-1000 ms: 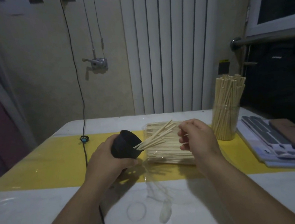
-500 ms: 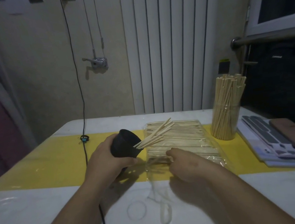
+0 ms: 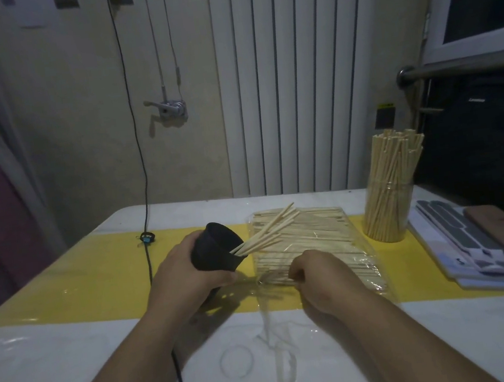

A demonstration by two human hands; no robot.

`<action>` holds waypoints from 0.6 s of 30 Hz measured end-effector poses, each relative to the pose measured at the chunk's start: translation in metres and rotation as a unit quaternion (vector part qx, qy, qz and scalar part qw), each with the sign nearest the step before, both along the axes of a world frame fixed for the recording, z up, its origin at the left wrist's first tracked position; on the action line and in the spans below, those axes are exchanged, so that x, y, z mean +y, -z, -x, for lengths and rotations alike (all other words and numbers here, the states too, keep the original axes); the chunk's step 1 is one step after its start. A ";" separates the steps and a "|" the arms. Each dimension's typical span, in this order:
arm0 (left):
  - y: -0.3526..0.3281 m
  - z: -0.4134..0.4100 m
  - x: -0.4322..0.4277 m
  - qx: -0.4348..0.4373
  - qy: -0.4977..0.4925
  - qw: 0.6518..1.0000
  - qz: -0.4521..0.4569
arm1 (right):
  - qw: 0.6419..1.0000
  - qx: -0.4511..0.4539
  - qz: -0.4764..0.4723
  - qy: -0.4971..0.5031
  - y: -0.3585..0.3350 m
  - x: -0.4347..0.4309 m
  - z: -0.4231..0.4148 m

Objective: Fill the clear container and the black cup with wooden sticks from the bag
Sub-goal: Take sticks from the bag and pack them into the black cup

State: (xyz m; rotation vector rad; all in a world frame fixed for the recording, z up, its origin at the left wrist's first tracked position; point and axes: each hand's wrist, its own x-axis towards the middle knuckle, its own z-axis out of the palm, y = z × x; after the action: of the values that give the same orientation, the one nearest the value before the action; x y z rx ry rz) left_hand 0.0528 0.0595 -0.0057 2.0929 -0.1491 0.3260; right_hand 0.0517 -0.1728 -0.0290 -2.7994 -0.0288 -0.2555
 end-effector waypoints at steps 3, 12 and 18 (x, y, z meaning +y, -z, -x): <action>0.000 0.001 -0.001 -0.001 -0.004 1.000 0.005 | 1.000 -0.010 0.001 -0.004 0.000 -0.001 0.000; -0.001 0.000 0.000 -0.002 0.004 1.000 0.012 | 0.999 0.013 0.033 -0.010 -0.001 0.001 0.002; 0.001 -0.001 0.000 -0.007 0.006 1.000 0.013 | 0.999 0.030 0.019 -0.013 -0.004 0.001 0.004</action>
State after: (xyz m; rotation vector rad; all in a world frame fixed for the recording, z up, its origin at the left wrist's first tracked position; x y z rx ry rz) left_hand 0.0533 0.0591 -0.0065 2.0642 -0.1651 0.3350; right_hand 0.0476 -0.1713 -0.0250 -2.8407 -0.0558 -0.1661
